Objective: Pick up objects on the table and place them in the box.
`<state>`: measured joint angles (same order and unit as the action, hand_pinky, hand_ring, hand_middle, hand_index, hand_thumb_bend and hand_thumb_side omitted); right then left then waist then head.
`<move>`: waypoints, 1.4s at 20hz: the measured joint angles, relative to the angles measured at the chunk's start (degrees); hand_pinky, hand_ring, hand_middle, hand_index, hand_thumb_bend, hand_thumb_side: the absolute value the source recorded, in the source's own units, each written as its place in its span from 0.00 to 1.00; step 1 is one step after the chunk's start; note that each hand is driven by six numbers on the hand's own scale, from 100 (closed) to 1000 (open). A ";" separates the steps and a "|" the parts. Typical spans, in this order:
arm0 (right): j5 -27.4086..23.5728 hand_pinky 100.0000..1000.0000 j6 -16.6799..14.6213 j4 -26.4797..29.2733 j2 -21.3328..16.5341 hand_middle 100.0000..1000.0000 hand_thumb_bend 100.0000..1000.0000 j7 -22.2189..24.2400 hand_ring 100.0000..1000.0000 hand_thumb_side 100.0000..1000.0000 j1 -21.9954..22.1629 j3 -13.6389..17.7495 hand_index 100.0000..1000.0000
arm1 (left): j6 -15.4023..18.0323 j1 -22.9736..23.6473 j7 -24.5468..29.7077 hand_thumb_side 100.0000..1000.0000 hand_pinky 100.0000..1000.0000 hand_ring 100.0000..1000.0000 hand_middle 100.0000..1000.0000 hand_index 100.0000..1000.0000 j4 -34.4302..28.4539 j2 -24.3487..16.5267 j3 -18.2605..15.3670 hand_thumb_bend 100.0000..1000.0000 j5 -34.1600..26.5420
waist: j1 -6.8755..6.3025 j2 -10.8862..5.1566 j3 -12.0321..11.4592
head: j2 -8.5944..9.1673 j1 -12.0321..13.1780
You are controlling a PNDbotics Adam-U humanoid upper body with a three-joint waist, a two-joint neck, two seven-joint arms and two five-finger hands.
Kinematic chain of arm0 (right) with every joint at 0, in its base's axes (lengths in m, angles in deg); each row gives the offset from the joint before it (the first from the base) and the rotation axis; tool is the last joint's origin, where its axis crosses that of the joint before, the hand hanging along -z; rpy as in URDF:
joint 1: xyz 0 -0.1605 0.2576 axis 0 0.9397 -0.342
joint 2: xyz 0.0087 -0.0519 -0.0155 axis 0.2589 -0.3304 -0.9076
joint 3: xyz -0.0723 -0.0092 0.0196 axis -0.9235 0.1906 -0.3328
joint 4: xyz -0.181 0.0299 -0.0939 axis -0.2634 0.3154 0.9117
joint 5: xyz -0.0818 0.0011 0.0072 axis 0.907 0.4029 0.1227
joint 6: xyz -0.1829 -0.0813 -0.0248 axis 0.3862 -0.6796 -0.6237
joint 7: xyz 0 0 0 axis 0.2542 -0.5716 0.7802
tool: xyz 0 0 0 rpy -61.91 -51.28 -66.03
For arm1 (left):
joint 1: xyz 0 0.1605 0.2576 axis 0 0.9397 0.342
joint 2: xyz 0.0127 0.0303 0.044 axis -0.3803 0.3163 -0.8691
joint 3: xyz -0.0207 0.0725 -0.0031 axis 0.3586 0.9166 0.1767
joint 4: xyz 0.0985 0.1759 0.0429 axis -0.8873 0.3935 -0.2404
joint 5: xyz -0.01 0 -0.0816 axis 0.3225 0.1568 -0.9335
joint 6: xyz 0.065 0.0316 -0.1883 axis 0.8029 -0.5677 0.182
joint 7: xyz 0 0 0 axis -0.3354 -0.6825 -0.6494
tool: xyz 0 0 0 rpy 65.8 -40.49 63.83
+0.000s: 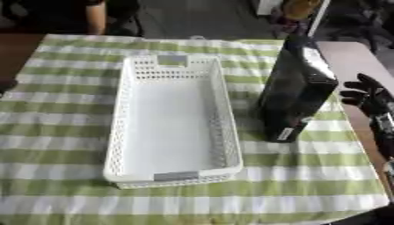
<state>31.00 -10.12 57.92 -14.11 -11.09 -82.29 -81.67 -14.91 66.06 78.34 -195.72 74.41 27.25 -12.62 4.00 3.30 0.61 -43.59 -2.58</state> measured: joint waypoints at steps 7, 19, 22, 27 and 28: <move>2.46 0.78 0.26 1.36 -0.02 0.79 0.56 -0.87 0.78 0.88 -0.09 0.35 0.94 | 0.10 0.00 0.14 0.99 0.76 1.00 1.00 0.90 0.01 0.00 0.01 0.11 -0.10 | 0.00 0.00 -0.01 | 0.03 -0.01; 10.64 0.77 0.80 3.94 -0.32 0.82 0.57 -1.36 0.81 0.85 -0.91 0.70 0.94 | 0.04 0.03 0.36 0.99 0.76 1.00 1.00 0.90 0.02 0.00 0.01 0.11 -0.10 | 0.03 -0.01 -0.02 | 0.12 -0.01; 12.11 0.76 0.93 4.18 -1.93 0.83 0.57 -0.06 0.82 0.85 -2.19 0.53 0.94 | -0.03 0.06 0.45 0.99 0.76 1.00 1.00 0.90 0.02 0.00 0.01 0.11 -0.10 | 0.08 -0.26 -0.08 | 0.12 -0.01; 13.57 0.75 0.47 4.13 -5.58 0.86 0.58 3.31 0.85 0.83 -5.46 -0.45 0.94 | -0.03 0.44 0.50 0.99 0.76 1.00 1.00 0.90 0.13 0.00 0.03 0.11 -0.11 | 0.26 -0.46 -0.34 | 0.12 -0.01; 13.76 0.76 0.36 4.08 -6.22 0.86 0.58 3.92 0.85 0.83 -6.01 -0.61 0.94 | -0.04 0.46 0.51 0.99 0.76 1.00 1.00 0.90 0.14 0.00 0.03 0.11 -0.11 | 0.28 -0.56 -0.35 | 0.12 0.00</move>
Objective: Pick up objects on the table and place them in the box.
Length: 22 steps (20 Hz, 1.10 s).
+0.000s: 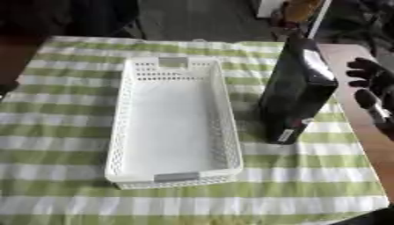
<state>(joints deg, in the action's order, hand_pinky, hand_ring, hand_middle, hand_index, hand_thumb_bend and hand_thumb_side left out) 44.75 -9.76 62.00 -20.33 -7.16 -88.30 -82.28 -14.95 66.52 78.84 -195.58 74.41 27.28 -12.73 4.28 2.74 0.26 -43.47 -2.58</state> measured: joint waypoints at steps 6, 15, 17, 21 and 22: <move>0.90 0.75 -0.93 -1.31 -4.35 0.89 0.58 3.55 0.88 0.82 -4.20 -1.40 0.94 | -0.12 0.04 0.16 0.99 0.75 1.00 1.00 0.90 0.08 -0.02 0.11 0.10 0.00 | 0.20 -0.16 -0.11 | -0.02 0.02; -1.13 0.76 -4.44 -6.90 -14.16 0.92 0.59 9.99 0.90 0.81 -11.35 -5.16 0.95 | -0.04 0.49 0.49 0.99 0.75 1.00 1.00 0.90 0.36 -0.10 0.33 0.10 0.00 | 0.84 -0.72 -0.35 | -0.12 0.07; -2.32 0.77 -5.28 -8.39 -16.28 0.93 0.59 10.99 0.92 0.80 -13.23 -6.06 0.96 | -0.11 0.52 0.58 0.99 0.75 1.00 1.00 0.90 0.45 -0.13 0.34 0.10 0.00 | 0.97 -0.83 -0.36 | -0.15 0.07; -4.06 0.85 -7.52 -10.61 -19.89 0.96 0.60 13.16 0.95 0.77 -16.25 -7.96 1.00 | -0.19 0.53 0.76 0.99 0.75 1.00 1.00 0.90 0.55 -0.55 0.35 0.10 0.00 | 1.09 -0.84 -0.41 | -0.18 0.07; -4.16 0.89 -8.37 -10.94 -20.61 0.97 0.60 13.66 0.96 0.74 -16.77 -8.34 1.00 | -0.17 0.53 0.78 1.00 0.75 1.00 1.00 0.90 0.55 -0.55 0.35 0.10 0.00 | 1.10 -0.84 -0.41 | -0.25 0.07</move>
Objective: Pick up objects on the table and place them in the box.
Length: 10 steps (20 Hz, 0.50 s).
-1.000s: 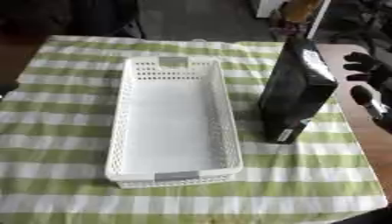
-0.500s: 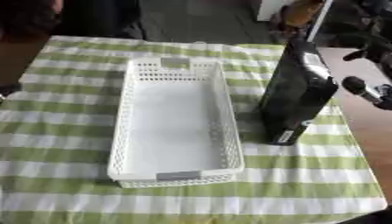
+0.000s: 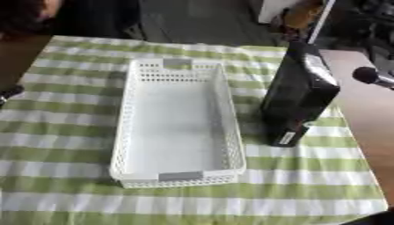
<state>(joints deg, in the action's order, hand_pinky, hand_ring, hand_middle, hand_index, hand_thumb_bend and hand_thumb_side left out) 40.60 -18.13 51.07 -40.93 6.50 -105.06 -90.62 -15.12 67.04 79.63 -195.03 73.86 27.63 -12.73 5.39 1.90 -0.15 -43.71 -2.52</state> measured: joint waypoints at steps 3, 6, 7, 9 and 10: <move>0.76 0.95 -3.04 -0.49 -1.97 1.00 0.61 1.29 0.99 0.69 -1.34 -0.99 1.00 | 0.04 0.00 0.06 1.00 0.75 1.00 1.00 0.90 0.01 -0.01 0.00 0.10 0.00 | 0.01 0.00 0.00 | -0.11 0.01; 3.18 0.99 -6.20 -0.47 -4.13 1.00 0.61 2.00 1.00 0.64 -3.01 -1.87 1.00 | 0.09 0.01 0.12 1.00 0.75 1.00 1.00 0.90 0.02 -0.03 0.00 0.10 0.00 | 0.09 -0.04 0.00 | -0.31 0.01; 4.33 1.00 -6.96 -0.42 -4.75 1.00 0.61 2.00 1.00 0.63 -3.35 -2.13 1.00 | 0.12 0.01 0.14 1.00 0.75 1.00 1.00 0.90 0.03 -0.03 0.00 0.10 0.00 | 0.14 -0.09 0.00 | -0.33 0.02; 7.14 1.00 -8.04 -0.03 -5.70 1.00 0.62 1.66 1.00 0.62 -4.10 -2.59 1.00 | 0.13 0.02 0.16 1.00 0.75 1.00 1.00 0.90 0.04 -0.04 0.00 0.10 0.00 | 0.23 -0.22 0.00 | -0.33 0.05; 8.62 1.00 -8.44 0.26 -6.09 1.00 0.62 1.34 1.00 0.59 -4.32 -2.82 1.00 | 0.13 0.02 0.17 1.00 0.75 1.00 1.00 0.90 0.07 -0.05 0.00 0.10 0.00 | 0.27 -0.28 0.01 | -0.33 0.06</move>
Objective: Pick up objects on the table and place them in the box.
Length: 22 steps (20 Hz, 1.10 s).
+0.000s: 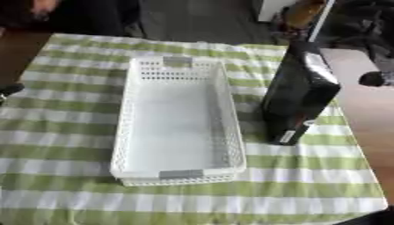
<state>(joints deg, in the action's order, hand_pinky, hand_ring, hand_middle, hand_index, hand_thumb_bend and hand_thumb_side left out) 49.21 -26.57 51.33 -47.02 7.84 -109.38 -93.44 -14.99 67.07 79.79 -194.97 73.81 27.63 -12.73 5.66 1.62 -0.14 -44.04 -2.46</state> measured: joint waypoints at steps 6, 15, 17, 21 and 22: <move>11.93 1.00 -2.25 3.06 -1.87 1.00 0.63 -2.23 1.00 0.56 -2.07 -1.69 1.00 | 0.00 0.02 0.03 1.00 0.75 1.00 1.00 0.90 0.28 -0.21 0.01 0.10 0.00 | 0.11 -0.06 0.02 | 0.00 0.34; 31.56 1.00 -8.16 8.20 -3.06 1.00 0.62 -11.66 1.00 0.55 -5.52 -5.04 1.00 | -0.01 0.30 0.05 1.00 0.75 1.00 1.00 0.90 0.30 -0.49 0.01 0.10 0.09 | 0.47 -0.21 0.21 | 0.00 0.71; 35.74 1.00 -9.56 8.71 -3.49 1.00 0.61 -14.95 1.00 0.54 -6.13 -6.04 1.00 | -0.01 0.44 0.05 1.00 0.75 1.00 1.00 0.89 0.30 -0.50 0.01 0.10 0.14 | 0.48 -0.21 0.34 | 0.00 0.97; 43.25 1.00 -12.10 9.15 -4.16 1.00 0.60 -21.76 1.00 0.52 -7.23 -8.22 1.00 | -0.01 0.47 0.05 1.00 0.75 1.00 1.00 0.89 0.30 -0.61 0.00 0.09 0.33 | 0.73 -0.22 0.66 | 0.00 1.15; 44.87 1.00 -12.59 9.15 -4.37 1.00 0.60 -23.32 1.00 0.51 -7.47 -8.75 1.00 | -0.01 0.48 0.05 1.00 0.75 1.00 1.00 0.89 0.30 -0.78 0.00 0.09 0.37 | 0.83 -0.22 0.79 | 0.00 1.26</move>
<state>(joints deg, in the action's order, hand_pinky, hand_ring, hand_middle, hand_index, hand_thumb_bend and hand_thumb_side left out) 94.08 -39.16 60.47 -51.39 -15.48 -116.85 -102.19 -15.00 67.55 79.84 -194.66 73.03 27.63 -12.36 6.49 1.39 0.65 -44.04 -1.20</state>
